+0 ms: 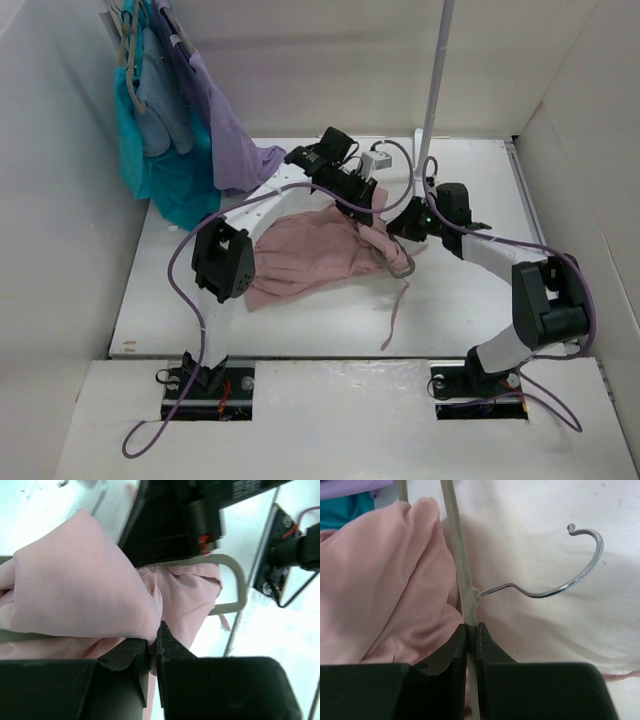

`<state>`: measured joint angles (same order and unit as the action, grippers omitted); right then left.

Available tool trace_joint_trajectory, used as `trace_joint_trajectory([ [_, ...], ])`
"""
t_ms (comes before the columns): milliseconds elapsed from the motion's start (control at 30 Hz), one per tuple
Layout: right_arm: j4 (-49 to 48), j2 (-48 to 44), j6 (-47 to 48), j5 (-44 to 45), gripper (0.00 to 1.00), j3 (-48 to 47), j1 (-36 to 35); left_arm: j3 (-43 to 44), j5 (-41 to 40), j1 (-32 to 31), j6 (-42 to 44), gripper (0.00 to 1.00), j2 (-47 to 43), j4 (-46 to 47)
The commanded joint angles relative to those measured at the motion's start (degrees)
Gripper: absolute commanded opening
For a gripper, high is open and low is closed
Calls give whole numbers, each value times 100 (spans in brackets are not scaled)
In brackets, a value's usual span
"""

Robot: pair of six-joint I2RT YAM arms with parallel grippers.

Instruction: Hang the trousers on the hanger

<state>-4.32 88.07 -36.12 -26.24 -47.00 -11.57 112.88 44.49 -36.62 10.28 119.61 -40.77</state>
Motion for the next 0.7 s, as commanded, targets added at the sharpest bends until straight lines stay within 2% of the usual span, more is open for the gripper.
trace_joint_trajectory([
  [0,19,342,-44,963,0,-169,-108,445,1607,-161,-53,0,-869,-212],
  [100,19,421,-44,1077,0,-169,-266,831,1677,-161,-106,0,-931,-141],
  [267,71,71,-254,1463,0,23,-801,911,1159,146,-649,0,-1124,666],
  [433,176,-1080,-449,2113,0,735,-1154,858,439,585,-1080,0,-1124,1106],
  [533,230,-1808,-501,2631,0,1192,-1513,911,386,806,-1265,0,-984,1159],
  [667,282,-2092,-624,3290,0,1413,-2032,911,463,885,-1379,0,-922,1220],
])
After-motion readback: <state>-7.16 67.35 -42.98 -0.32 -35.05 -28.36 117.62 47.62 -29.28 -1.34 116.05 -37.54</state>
